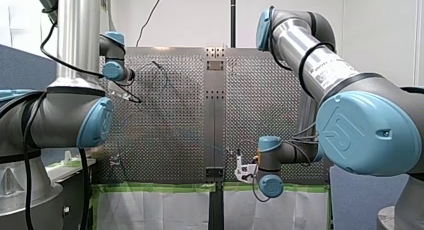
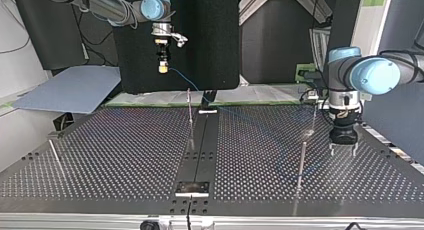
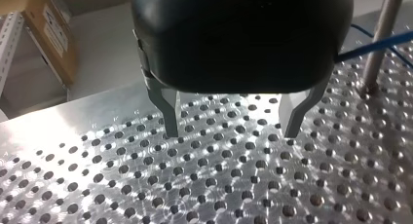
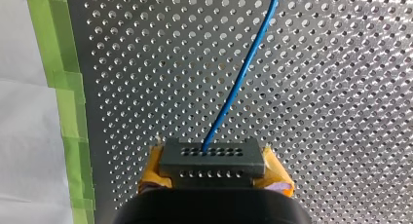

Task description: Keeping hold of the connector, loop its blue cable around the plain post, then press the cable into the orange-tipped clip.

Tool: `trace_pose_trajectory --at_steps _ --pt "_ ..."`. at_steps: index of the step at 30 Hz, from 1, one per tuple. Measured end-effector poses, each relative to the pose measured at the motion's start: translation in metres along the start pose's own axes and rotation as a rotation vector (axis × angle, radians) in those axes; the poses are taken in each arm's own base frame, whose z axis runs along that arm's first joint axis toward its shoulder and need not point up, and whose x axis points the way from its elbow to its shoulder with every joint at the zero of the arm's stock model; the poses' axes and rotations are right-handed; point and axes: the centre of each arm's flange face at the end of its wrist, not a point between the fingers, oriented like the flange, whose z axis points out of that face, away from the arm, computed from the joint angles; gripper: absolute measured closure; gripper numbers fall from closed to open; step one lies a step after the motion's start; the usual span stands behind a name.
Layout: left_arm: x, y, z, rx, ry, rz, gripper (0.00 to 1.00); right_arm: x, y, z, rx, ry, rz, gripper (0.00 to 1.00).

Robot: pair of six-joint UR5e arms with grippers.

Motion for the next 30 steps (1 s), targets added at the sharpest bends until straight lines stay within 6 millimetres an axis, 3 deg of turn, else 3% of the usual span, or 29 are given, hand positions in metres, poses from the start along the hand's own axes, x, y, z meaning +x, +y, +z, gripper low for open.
trace_pose_trajectory --at_steps 13,30 --pt "0.016 0.005 -0.019 -0.143 -0.024 0.124 0.0 0.0 0.0 0.0 0.0 0.0 0.0 1.0" --pt "0.018 0.014 -0.042 -0.36 -0.062 0.331 0.0 0.0 0.0 0.0 0.002 -0.001 0.0 1.0"
